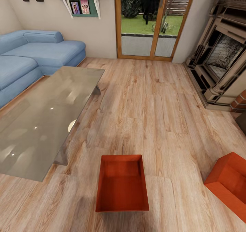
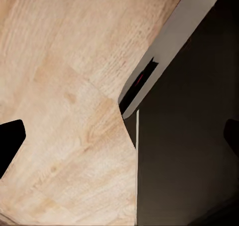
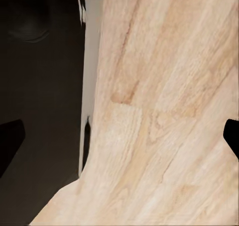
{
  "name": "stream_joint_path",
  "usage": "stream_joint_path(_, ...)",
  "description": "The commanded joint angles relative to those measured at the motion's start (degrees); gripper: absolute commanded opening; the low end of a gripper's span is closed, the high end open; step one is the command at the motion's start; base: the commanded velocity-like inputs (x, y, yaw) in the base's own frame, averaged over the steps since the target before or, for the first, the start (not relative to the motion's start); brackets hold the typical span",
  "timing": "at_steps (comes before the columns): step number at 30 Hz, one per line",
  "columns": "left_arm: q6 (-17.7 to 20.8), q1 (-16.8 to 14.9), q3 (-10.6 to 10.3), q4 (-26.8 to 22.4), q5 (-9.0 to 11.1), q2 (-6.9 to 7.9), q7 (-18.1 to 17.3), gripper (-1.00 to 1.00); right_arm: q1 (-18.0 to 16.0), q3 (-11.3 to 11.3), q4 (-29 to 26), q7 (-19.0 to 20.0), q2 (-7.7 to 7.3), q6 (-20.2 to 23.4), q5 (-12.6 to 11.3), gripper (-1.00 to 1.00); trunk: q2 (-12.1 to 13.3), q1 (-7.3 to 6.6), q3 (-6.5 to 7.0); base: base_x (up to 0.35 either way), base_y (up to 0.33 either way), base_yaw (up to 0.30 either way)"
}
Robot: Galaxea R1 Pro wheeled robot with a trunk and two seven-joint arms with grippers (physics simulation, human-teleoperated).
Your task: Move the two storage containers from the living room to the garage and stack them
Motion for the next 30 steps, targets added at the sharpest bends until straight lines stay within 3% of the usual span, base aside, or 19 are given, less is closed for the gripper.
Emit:
stream_joint_path(1, 0.21, -0.01, 0.19, -1.03, 0.04, 0.4, 0.1, 1.0, -0.13, 0.45, -0.67, -0.68, -0.15, 0.66, -0.6, 1.0, -0.01, 0.0, -0.04, 0.0, 0.0, 0.0)
stream_joint_path(4, 3.88, -0.05, 0.23, -6.32, 0.05, 2.97, 0.17, 1.0, -3.27, 0.13, -4.26, -3.04, -2.53, 3.62, -0.8, 1.0, -0.01, 0.0, -0.04, 0.0, 0.0, 0.0)
stream_joint_path(6, 7.93, -0.57, 0.21, -8.37, 0.03, 4.25, 0.3, 1.0, -8.18, -0.01, -5.53, -4.35, -4.0, 4.24, -0.91, 1.0, -0.01, 0.0, -0.04, 0.0, 0.0, 0.0)
stream_joint_path(8, 9.45, -2.0, 0.23, -8.96, -0.02, 4.85, 0.38, 1.0, -11.68, -0.04, -5.78, -5.22, -4.32, 4.42, -0.99, 1.0, -0.01, 0.0, -0.04, 0.0, 0.0, 0.0)
stream_joint_path(10, 10.66, -6.39, 0.21, -8.83, -0.07, 5.46, 0.44, 1.0, -17.56, -0.06, -5.75, -6.86, -4.21, 4.61, -1.14, 1.0, -0.01, 0.0, -0.04, 0.0, 0.0, 0.0)
stream_joint_path(14, 12.68, -13.08, 0.22, -8.26, -0.96, 5.56, 1.72, 1.0, -23.0, -0.01, -5.72, -7.78, -3.87, 4.63, -1.32, 1.0, -0.01, 0.0, -0.04, 0.0, 0.0, 0.0)
stream_joint_path(15, 13.78, -16.82, 0.23, -8.0, -2.2, 5.3, 4.98, 1.0, -25.36, 0.0, -5.72, -7.94, -3.66, 4.67, -1.39, 1.0, -0.01, 0.0, -0.04, 0.0, 0.0, 0.0)
stream_joint_path(16, 14.39, -20.61, 0.24, -7.87, -3.72, 4.8, 9.01, 1.0, -27.66, 0.01, -5.67, -8.02, -2.54, 4.78, -1.42, 1.0, -0.01, 0.0, -0.04, 0.0, 0.0, 0.0)
stream_joint_path(17, 14.54, -21.82, 0.24, -7.84, -4.22, 4.57, 10.17, 1.0, -28.33, 0.01, -5.66, -8.03, -1.93, 4.8, -1.43, 1.0, -0.01, 0.0, -0.04, 0.0, 0.0, 0.0)
stream_joint_path(20, 15.14, -28.09, 0.09, -7.85, -6.65, 1.83, 13.64, 1.0, -30.64, 0.01, -5.63, -8.08, 2.24, 4.58, -1.39, 1.0, -0.01, 0.0, -0.04, 0.0, 0.0, 0.0)
stream_joint_path(22, 15.52, -30.97, -0.48, -7.87, -9.2, -2.85, 14.41, 1.0, -31.2, 0.01, -5.63, -8.06, 5.94, 3.51, -1.38, 1.0, -0.01, 0.0, -0.04, 0.0, 0.0, 0.0)
stream_joint_path(23, 15.55, -31.8, -1.4, -8.05, -12.77, -6.25, 14.6, 1.0, -31.34, 0.01, -5.62, -8.05, 8.18, 1.83, -1.37, 1.0, -0.01, 0.0, -0.04, 0.0, 0.0, 0.0)
stream_joint_path(24, 15.42, -32.17, -1.98, -8.27, -15.98, -8.25, 14.67, 1.0, -31.39, -0.02, -5.62, -8.04, 9.66, 0.68, -1.37, 1.0, -0.01, 0.0, -0.04, 0.0, 0.0, 0.0)
stream_joint_path(25, 15.33, -32.3, -2.18, -8.35, -17.41, -9.02, 14.69, 1.0, -31.4, -0.05, -5.62, -8.03, 10.26, 0.22, -1.37, 1.0, -0.01, 0.0, -0.04, 0.0, 0.0, 0.0)
stream_joint_path(26, 15.05, -32.61, -2.54, -8.56, -20.94, -10.58, 14.76, 1.0, -31.44, -0.1, -5.62, -8.02, 11.51, -0.72, -1.37, 1.0, -0.01, 0.0, -0.04, 0.0, 0.0, 0.0)
stream_joint_path(27, 14.84, -32.77, -2.72, -8.78, -23.06, -11.45, 14.78, 1.0, -31.46, -0.04, -5.62, -8.03, 12.19, -1.21, -1.32, 1.0, -0.01, 0.0, -0.04, 0.0, 0.0, 0.0)
stream_joint_path(30, 14.09, -32.9, -2.96, -9.97, -24.94, -12.33, 14.8, 1.0, -31.44, 0.04, -5.38, -8.02, 12.76, -1.66, -1.03, 1.0, -0.01, 0.0, -0.04, 0.0, 0.0, 0.0)
